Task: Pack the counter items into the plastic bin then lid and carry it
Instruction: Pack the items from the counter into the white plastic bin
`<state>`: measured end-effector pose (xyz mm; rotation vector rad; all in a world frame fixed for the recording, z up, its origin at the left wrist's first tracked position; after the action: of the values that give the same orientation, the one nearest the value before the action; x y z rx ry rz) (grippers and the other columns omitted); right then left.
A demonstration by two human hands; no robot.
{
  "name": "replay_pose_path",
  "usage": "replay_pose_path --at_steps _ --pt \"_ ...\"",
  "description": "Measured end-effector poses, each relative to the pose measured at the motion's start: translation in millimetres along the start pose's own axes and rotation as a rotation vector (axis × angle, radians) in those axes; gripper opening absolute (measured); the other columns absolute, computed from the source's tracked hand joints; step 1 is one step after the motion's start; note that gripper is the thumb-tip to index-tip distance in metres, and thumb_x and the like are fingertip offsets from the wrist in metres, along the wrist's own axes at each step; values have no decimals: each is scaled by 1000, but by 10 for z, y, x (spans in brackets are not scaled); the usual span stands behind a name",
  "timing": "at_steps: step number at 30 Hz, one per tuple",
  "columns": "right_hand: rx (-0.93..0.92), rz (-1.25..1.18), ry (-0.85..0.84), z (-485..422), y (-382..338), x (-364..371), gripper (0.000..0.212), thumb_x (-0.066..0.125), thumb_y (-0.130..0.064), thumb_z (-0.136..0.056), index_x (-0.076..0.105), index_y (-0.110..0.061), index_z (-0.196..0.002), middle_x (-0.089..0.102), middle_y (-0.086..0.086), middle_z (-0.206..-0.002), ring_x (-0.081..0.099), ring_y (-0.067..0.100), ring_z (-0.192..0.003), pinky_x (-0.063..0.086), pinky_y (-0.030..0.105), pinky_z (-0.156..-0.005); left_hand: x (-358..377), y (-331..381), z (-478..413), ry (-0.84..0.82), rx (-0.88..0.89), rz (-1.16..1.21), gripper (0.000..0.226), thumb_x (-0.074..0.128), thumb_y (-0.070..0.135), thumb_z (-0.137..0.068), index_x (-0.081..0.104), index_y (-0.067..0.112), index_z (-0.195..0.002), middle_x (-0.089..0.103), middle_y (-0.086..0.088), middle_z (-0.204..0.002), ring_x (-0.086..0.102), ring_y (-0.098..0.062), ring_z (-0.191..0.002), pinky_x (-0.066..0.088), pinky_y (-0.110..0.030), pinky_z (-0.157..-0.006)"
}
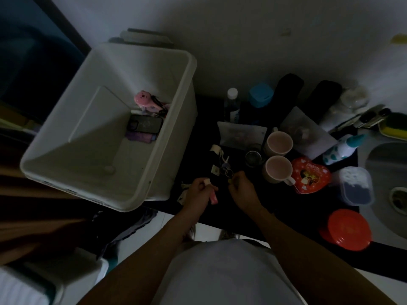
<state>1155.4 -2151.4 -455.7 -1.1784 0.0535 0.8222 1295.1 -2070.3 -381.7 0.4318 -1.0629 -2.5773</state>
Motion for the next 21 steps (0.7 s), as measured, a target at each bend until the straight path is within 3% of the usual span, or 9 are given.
replay_pose_path --at_steps 3,5,9,13,15,19,21 --pt "-11 17 -35 -17 -42 25 38 55 -13 -94 49 -12 -131 65 9 -114 62 23 -102 46 29 -82 38 12 41 -19 18 -16 24 48 5 -98 54 12 -119 69 -8 -103 64 -12 -84 53 -20 -69" --pt "-3 58 -48 -28 -48 37 43 56 -16 -94 49 -15 -136 65 11 -122 61 28 -110 49 33 -89 23 5 67 -14 11 -16 23 47 4 -98 53 11 -120 69 -8 -101 64 -12 -83 53 -22 -71" --pt "21 272 -23 -70 -53 37 28 56 -25 -93 57 -16 -119 67 13 -112 62 36 -102 50 38 -78 -60 -6 120 -11 2 -24 24 49 6 -98 54 15 -120 70 -6 -104 64 -14 -89 53 -29 -81" --pt "87 305 -49 -77 -22 45 20 55 -28 -92 61 -14 -104 67 14 -104 63 36 -96 49 36 -74 -144 -26 150 4 -22 -29 27 50 8 -97 55 16 -123 71 -2 -100 65 -16 -91 53 -39 -90" --pt "98 232 -40 -44 -18 45 16 59 -29 -89 61 -16 -98 68 11 -99 64 30 -92 51 36 -76 -180 -28 162 6 -26 -28 28 50 6 -97 54 14 -124 71 -2 -99 66 -15 -89 54 -37 -88" --pt "32 -101 34 90 -153 -15 8 59 -19 -91 58 -12 -94 66 6 -90 61 19 -80 46 31 -71 -199 51 166 -8 0 -16 22 50 6 -97 57 18 -115 71 -1 -102 65 -10 -86 50 -20 -67" --pt "36 -244 91 162 -200 -53 8 56 -17 -94 55 -9 -95 62 5 -83 57 15 -75 45 31 -69 -186 96 135 -13 14 -14 20 52 7 -96 58 17 -112 72 -1 -103 66 -11 -87 49 -21 -69"
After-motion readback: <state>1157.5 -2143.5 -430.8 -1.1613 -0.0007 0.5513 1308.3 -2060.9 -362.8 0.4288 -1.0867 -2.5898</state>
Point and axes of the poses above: each hand's wrist, its own z-axis away from the middle knuckle, its own x-axis out of the palm, y = z × x, the point moved 4 cm from there along -z, towards the middle knuckle
